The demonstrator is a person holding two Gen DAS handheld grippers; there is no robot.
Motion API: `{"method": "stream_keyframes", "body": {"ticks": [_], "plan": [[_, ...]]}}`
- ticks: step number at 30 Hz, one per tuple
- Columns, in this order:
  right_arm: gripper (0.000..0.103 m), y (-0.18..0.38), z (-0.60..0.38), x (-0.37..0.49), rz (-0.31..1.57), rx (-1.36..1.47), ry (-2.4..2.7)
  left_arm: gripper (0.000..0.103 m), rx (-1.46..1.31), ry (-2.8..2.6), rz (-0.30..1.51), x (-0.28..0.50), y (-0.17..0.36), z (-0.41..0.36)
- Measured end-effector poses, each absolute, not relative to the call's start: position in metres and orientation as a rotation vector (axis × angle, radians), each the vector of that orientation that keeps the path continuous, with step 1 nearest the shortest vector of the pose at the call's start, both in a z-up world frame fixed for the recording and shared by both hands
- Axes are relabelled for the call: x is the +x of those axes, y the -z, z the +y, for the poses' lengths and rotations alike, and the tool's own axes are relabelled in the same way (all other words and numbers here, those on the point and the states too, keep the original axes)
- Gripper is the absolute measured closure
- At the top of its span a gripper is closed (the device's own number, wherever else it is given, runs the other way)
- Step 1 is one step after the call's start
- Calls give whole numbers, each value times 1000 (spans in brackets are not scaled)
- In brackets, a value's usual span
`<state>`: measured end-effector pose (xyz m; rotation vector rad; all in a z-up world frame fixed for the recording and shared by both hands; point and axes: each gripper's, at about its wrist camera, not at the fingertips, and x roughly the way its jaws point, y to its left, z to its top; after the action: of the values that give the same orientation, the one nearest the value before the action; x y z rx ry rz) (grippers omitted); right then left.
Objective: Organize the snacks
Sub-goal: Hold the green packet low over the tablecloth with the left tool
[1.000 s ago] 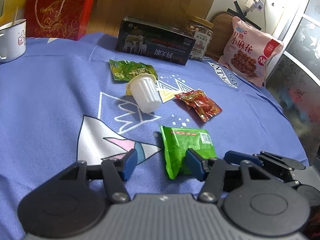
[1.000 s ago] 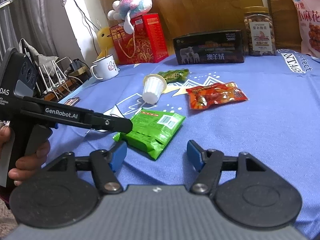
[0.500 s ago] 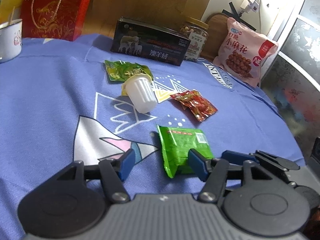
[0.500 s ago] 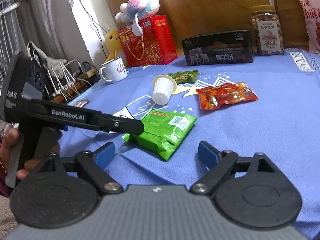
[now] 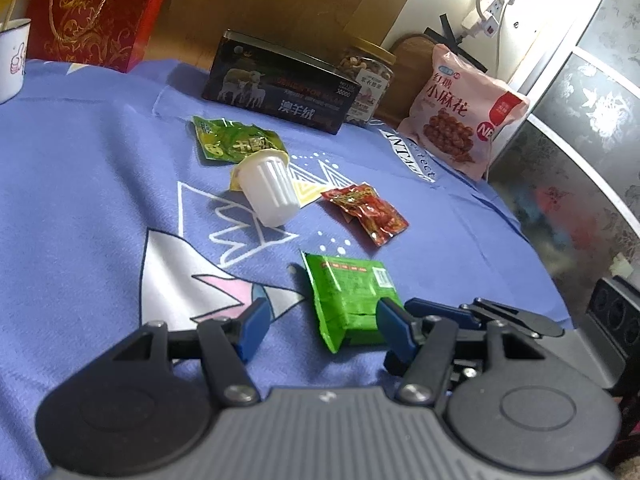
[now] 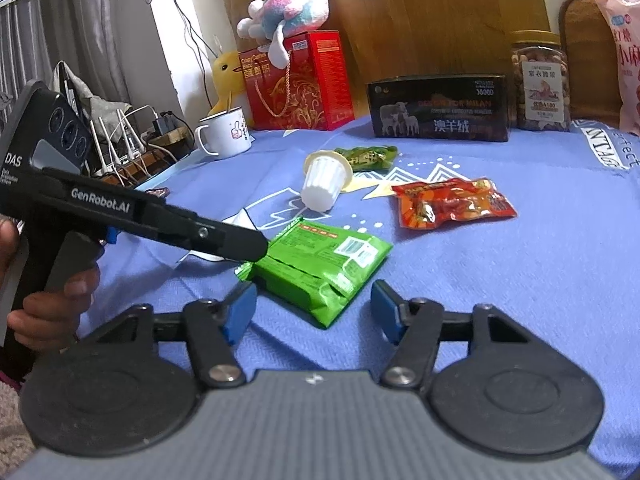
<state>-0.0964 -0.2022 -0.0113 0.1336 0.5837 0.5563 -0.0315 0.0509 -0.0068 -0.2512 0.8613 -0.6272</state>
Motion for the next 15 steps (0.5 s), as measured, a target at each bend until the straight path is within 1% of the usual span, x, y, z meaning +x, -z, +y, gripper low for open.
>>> {"method": "stream_keyframes", "body": {"ticks": [2, 3, 7, 9, 12, 15], "plan": [[42, 12, -202, -95, 580, 131, -558, 42, -263, 632, 868, -30, 9, 52], [45, 12, -201, -95, 578, 131, -558, 42, -270, 636, 872, -28, 10, 52], [51, 12, -201, -94, 573, 125, -553, 42, -288, 652, 870, -26, 12, 53], [52, 12, -201, -93, 571, 124, -552, 42, -298, 661, 871, -25, 13, 53], [58, 13, -200, -92, 570, 118, -551, 42, -317, 686, 876, -24, 13, 52], [60, 13, -199, -90, 569, 118, -555, 43, -315, 694, 880, -22, 15, 50]]}}
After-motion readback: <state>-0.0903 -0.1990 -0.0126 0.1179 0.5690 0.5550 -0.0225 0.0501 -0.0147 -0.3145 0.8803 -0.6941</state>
